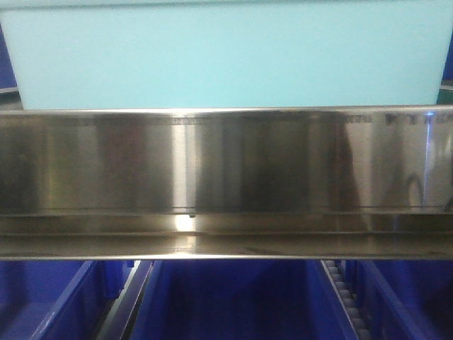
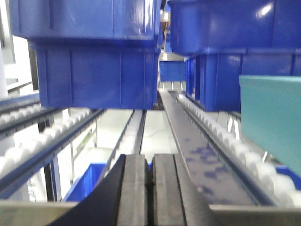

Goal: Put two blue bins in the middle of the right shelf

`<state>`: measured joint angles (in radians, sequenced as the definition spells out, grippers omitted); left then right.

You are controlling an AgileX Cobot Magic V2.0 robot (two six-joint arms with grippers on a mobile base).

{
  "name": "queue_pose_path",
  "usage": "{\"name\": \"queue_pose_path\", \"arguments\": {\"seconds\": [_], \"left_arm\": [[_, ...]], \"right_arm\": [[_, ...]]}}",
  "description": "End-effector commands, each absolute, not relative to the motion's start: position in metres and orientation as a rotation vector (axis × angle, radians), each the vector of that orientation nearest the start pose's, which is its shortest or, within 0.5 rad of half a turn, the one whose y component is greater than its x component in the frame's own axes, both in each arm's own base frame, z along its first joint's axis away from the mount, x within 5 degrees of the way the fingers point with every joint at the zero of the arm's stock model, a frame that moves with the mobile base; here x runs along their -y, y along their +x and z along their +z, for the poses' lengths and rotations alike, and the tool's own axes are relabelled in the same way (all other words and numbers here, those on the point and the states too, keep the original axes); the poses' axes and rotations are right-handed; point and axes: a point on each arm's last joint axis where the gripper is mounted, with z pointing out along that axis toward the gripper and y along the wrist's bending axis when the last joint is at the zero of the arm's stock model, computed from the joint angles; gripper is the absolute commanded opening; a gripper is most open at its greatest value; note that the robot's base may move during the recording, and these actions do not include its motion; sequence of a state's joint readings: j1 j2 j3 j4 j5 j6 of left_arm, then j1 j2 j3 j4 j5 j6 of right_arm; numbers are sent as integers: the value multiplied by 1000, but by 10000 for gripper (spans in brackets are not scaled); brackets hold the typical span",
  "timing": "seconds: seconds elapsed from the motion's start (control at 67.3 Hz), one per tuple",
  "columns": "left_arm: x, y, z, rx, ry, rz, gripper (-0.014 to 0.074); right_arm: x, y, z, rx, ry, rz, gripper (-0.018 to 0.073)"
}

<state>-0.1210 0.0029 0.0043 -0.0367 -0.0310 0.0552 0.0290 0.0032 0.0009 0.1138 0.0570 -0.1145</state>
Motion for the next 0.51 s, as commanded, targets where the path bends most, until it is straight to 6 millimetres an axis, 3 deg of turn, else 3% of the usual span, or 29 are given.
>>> {"name": "queue_pose_path", "arguments": {"seconds": [0.0, 0.163, 0.356, 0.49], "left_arm": [[6, 55, 221, -1400, 87, -92, -111], [6, 54, 226, -1335, 80, -92, -111], [5, 51, 235, -1242, 71, -92, -111], [5, 43, 270, -1209, 72, -96, -109]], "right_arm": [[-2, 56, 212, -1498, -25, 28, -162], [-2, 56, 213, -1490, -24, 27, -162], [0, 54, 226, -1344, 5, 31, -162], [-1, 44, 265, -1301, 8, 57, -162]]}}
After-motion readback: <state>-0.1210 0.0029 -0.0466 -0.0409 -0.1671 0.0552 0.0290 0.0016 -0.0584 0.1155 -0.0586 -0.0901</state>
